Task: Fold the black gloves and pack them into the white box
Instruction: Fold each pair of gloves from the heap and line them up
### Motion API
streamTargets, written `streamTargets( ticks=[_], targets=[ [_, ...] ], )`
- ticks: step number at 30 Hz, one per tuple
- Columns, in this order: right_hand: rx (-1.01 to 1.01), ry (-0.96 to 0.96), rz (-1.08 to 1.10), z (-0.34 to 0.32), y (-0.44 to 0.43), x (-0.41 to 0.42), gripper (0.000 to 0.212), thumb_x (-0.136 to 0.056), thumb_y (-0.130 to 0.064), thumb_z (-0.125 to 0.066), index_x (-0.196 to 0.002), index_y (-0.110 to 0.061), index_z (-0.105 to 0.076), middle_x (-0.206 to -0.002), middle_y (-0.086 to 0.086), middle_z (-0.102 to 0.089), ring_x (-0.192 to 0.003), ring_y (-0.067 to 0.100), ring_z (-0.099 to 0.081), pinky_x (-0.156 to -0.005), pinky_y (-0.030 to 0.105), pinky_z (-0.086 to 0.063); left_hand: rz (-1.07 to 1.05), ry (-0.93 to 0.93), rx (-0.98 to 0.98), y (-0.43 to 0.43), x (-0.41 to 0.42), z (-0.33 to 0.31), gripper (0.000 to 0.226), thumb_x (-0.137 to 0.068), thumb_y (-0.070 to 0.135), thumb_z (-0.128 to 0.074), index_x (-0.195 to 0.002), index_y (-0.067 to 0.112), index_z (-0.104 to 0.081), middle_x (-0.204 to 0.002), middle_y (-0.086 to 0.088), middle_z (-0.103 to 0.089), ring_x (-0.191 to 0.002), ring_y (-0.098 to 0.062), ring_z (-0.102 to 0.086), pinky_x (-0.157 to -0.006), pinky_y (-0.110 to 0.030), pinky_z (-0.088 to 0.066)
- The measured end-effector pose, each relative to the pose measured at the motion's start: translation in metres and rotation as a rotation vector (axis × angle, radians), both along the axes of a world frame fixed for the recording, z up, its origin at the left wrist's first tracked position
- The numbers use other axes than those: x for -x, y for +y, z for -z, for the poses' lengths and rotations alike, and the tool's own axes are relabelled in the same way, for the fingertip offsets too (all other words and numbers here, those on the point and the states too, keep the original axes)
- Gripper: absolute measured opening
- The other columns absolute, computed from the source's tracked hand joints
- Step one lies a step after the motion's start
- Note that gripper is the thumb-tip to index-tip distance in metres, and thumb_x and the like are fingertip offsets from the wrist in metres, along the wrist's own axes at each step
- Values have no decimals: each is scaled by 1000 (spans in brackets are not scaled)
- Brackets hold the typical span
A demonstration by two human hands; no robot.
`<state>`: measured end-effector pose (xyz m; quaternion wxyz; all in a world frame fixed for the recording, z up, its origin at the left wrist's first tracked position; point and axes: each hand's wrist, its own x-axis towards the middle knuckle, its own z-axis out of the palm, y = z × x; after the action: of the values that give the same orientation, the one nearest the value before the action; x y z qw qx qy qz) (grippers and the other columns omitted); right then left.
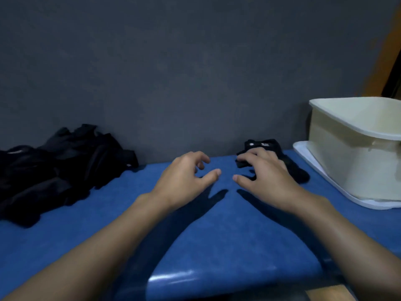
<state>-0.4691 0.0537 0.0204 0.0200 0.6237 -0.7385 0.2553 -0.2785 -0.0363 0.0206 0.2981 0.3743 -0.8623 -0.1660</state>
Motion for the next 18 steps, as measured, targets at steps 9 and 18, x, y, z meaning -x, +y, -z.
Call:
streamTargets(
  ticks=[9,18],
  targets=[
    [-43,-31,-322,0,-53,-122,33,-93,-42,-58,-125,-31,-58,-128,-16,-47,-125,9,-37,-105,28,-26,-299,44,136,-7,-183,-13,16,-90,36,-65,-101,26,-69,-97,14,-62,-93,-2,-58,-83,-28,-48],
    [-71,-60,-385,-11,-137,-209,36,-93,-37,-58,-127,-29,-56,-148,-6,-31,-137,16,-26,-113,40,-26,-473,-193,352,-29,-249,3,31,-89,30,-65,-118,21,-68,-128,2,-53,-127,-22,-40,-100,-36,-35]
  ],
)
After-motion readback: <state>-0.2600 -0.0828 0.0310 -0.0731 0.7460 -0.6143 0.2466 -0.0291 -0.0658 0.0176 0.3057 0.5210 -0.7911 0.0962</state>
